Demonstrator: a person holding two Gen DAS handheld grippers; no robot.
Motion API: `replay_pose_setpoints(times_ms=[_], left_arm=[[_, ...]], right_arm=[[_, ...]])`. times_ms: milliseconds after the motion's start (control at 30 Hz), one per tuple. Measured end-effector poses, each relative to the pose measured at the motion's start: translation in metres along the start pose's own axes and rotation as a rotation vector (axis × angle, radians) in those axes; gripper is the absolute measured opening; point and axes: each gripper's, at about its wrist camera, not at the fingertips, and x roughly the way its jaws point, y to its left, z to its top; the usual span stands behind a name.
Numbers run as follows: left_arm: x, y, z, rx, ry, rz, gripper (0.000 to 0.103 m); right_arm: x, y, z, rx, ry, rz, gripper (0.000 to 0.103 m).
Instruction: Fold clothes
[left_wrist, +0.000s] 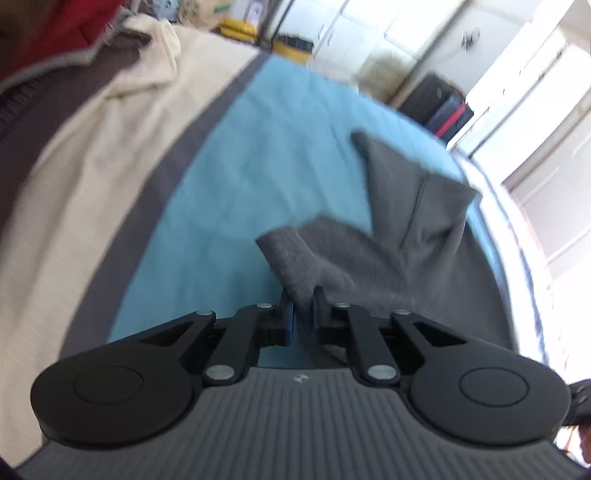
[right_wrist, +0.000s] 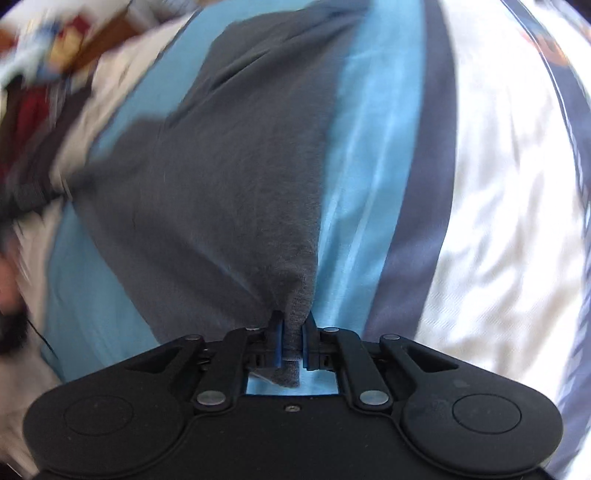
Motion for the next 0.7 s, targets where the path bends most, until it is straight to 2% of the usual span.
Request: replay_pose_setpoints(times_ms=[67, 167, 200, 333, 400, 533, 633, 700], left_arm=[[-0.002, 0.003, 0.002, 0.007, 0.000, 0.051, 0.011], [-0.004, 0.006, 0.005, 0.031, -0.002, 0.142, 0.011], [-0.006, 0.007, 0.006, 0.043, -0.016, 0.160, 0.011], [-0.009, 0.002, 0.010, 0.111, -0.082, 0.187, 0.011], [-0.006, -0.002, 0.012, 0.117, -0.099, 0.120, 0.011], [0.016, -0.055, 0.035, 0.243, -0.094, -0.001, 0.012], [0.040, -0.098, 0.048, 0.349, -0.066, -0.058, 0.026], [0.066, -0.122, 0.055, 0.381, -0.005, -0.091, 0.028]], right_arm=[[0.001, 0.001, 0.002, -0.038, 0.024, -0.012, 0.016], [0.000, -0.001, 0.002, -0.068, 0.042, -0.019, 0.029], [-0.001, -0.002, 0.003, -0.077, 0.048, -0.021, 0.034], [-0.016, -0.020, -0.003, -0.100, 0.012, 0.000, 0.037], [-0.030, -0.033, 0.000, -0.080, -0.059, 0.032, 0.037], [-0.053, -0.066, 0.028, -0.007, -0.198, 0.041, 0.037], [-0.062, -0.090, 0.067, 0.043, -0.311, 0.020, 0.038], [-0.062, -0.100, 0.101, 0.056, -0.374, 0.033, 0.038]])
